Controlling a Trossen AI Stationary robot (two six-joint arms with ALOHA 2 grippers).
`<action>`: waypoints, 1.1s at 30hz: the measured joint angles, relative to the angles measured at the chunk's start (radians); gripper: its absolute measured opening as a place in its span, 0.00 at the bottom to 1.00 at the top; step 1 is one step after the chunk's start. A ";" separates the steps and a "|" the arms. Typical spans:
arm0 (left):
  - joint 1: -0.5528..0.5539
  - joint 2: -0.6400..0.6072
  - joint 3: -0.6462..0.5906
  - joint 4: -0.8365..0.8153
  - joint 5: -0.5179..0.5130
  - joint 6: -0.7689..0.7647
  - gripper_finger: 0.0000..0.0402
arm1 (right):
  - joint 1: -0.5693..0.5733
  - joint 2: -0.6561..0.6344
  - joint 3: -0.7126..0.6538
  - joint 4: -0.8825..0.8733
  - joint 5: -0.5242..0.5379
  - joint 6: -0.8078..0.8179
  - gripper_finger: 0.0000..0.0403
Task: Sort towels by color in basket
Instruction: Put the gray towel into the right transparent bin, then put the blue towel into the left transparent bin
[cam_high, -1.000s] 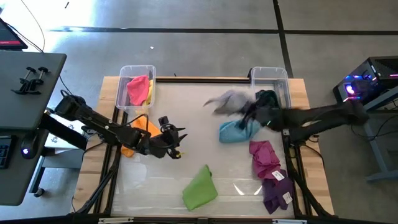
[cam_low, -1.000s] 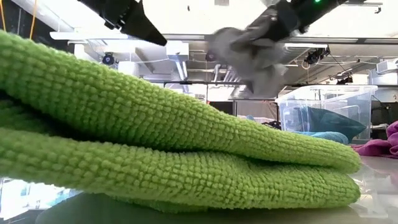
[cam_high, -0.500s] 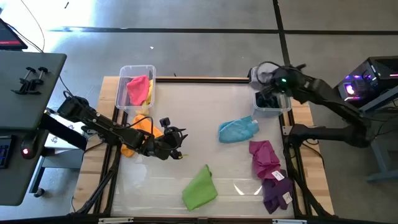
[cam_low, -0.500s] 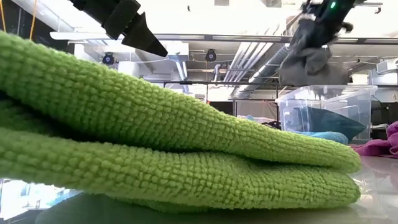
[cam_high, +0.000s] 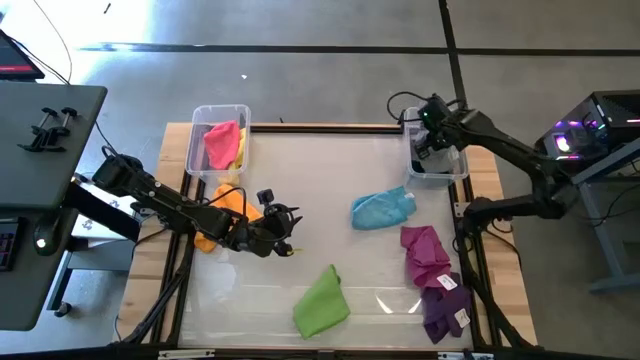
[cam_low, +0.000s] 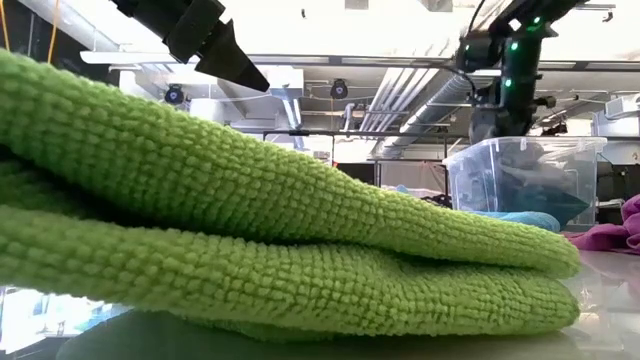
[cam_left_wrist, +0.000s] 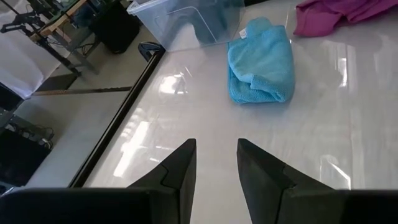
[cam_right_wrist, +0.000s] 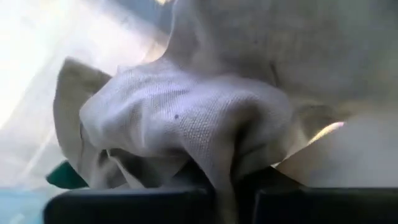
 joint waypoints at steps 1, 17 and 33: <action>0.000 0.000 0.000 0.003 0.000 -0.001 0.25 | -0.003 0.017 0.000 -0.002 -0.001 -0.019 0.09; 0.000 0.000 0.000 0.018 0.003 -0.001 0.25 | -0.078 0.012 0.097 -0.099 -0.163 -0.132 0.50; 0.020 -0.001 0.000 0.039 0.003 -0.001 0.25 | 0.225 -0.302 -0.043 0.154 -0.396 -0.054 0.50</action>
